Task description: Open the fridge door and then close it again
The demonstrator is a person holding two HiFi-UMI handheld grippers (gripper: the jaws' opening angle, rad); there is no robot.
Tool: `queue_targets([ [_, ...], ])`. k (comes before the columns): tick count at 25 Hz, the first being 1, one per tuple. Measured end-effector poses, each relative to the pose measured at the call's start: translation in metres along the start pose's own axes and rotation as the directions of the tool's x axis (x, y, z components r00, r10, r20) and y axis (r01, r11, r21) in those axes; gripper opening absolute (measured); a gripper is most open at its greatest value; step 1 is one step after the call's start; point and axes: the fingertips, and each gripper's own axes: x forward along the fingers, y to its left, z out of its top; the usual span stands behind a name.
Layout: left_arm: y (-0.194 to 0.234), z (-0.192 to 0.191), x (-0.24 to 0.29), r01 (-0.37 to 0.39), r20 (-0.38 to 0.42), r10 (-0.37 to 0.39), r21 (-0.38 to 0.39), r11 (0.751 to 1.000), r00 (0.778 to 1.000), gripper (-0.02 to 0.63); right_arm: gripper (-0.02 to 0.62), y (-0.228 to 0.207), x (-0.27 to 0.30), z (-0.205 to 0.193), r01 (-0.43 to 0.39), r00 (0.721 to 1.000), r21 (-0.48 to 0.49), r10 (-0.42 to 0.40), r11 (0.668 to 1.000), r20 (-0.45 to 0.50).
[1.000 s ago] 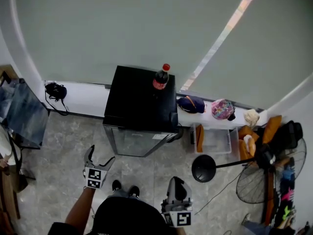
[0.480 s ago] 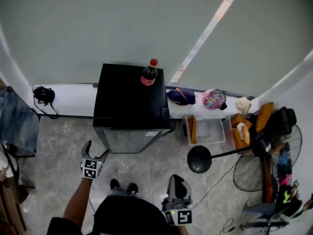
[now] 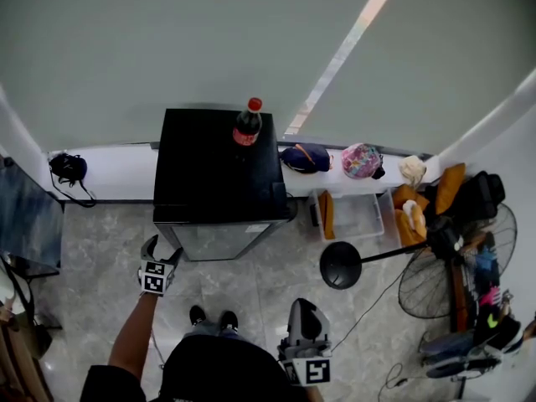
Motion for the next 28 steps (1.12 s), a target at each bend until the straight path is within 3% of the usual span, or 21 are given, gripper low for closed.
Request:
queue_targets([
  [10, 0.014, -0.003, 0.019, 0.019, -0.021, -0.018, 0.029, 0.999, 1.000, 0.184, 0.008, 0.000, -0.001, -0.002, 0.005, 1.000, -0.020, -0.005, 1.000, 0.026],
  [20, 0.016, -0.002, 0.022, 0.078, -0.041, -0.078, -0.003, 0.997, 0.996, 0.144, 0.009, -0.002, -0.001, -0.003, 0.008, 1.000, -0.020, -0.008, 1.000, 0.002],
  [28, 0.019, -0.004, 0.021, 0.080, -0.076, -0.077, 0.046, 0.996, 0.994, 0.120, 0.009, -0.006, -0.007, -0.009, 0.017, 1.000, -0.004, -0.017, 1.000, -0.004],
])
